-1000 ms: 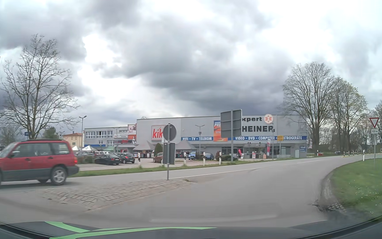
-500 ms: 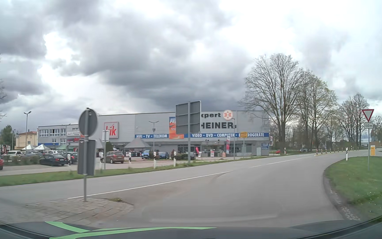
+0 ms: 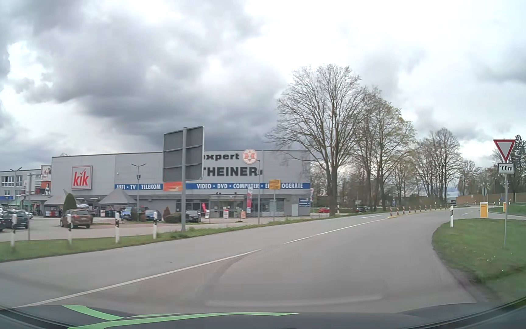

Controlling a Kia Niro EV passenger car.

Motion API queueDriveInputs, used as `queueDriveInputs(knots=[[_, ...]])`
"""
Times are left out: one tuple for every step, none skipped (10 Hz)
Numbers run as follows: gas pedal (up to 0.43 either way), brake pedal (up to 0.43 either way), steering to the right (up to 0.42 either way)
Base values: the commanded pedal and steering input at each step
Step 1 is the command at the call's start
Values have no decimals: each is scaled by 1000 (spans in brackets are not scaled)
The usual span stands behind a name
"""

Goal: Follow the waypoints while adhering to traffic rules and regulations

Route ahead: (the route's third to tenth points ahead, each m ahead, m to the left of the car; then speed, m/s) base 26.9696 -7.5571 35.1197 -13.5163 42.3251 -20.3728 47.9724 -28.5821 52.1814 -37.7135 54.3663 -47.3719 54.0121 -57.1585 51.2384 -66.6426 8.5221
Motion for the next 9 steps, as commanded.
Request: queueDriveInputs(knots=[[248,0,187],[248,0,184],[260,0,180],[260,0,177],[260,0,175],[260,0,171],[260,0,164],[260,0,155],[280,0,147]])
